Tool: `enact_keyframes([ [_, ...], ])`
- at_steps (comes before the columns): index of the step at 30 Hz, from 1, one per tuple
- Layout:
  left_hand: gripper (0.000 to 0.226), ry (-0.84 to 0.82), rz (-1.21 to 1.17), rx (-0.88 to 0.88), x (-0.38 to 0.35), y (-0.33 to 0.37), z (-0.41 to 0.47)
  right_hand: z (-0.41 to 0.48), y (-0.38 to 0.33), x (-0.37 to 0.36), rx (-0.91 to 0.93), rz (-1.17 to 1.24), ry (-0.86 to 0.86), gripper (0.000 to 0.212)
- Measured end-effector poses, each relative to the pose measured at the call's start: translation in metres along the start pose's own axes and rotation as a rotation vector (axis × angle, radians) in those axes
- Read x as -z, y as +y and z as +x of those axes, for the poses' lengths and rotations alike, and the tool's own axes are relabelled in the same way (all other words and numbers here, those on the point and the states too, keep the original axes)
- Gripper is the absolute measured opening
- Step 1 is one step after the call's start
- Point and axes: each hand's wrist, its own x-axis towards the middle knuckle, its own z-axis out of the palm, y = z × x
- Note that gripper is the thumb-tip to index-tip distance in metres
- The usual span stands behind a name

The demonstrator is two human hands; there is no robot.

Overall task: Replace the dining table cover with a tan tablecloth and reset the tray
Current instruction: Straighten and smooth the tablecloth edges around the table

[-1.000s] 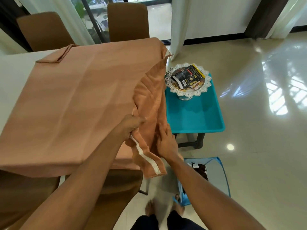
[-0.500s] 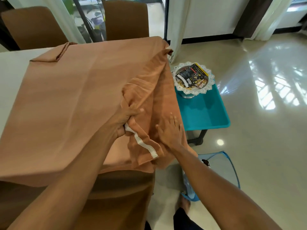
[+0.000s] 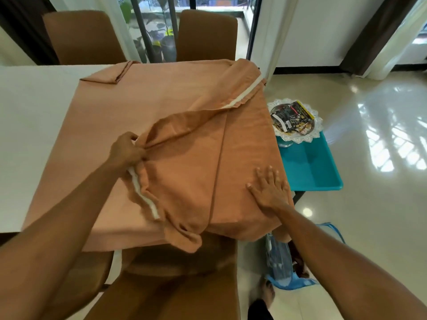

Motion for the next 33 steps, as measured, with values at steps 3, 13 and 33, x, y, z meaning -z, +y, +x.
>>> enact_keyframes([
  [3, 0.062, 0.04, 0.155, -0.024, 0.003, -0.023, 0.009, 0.0, -0.005, 0.006, -0.026, 0.002, -0.019, 0.078],
  [13, 0.059, 0.032, 0.372, -0.323, -0.136, 0.014, -0.024, 0.045, -0.052, 0.031, 0.148, 0.127, 0.176, 0.061],
  [33, 0.06, 0.099, 0.418, -0.427, -0.286, 0.243, 0.213, 0.399, -0.059, 0.16, 0.246, 0.175, 0.335, 0.049],
])
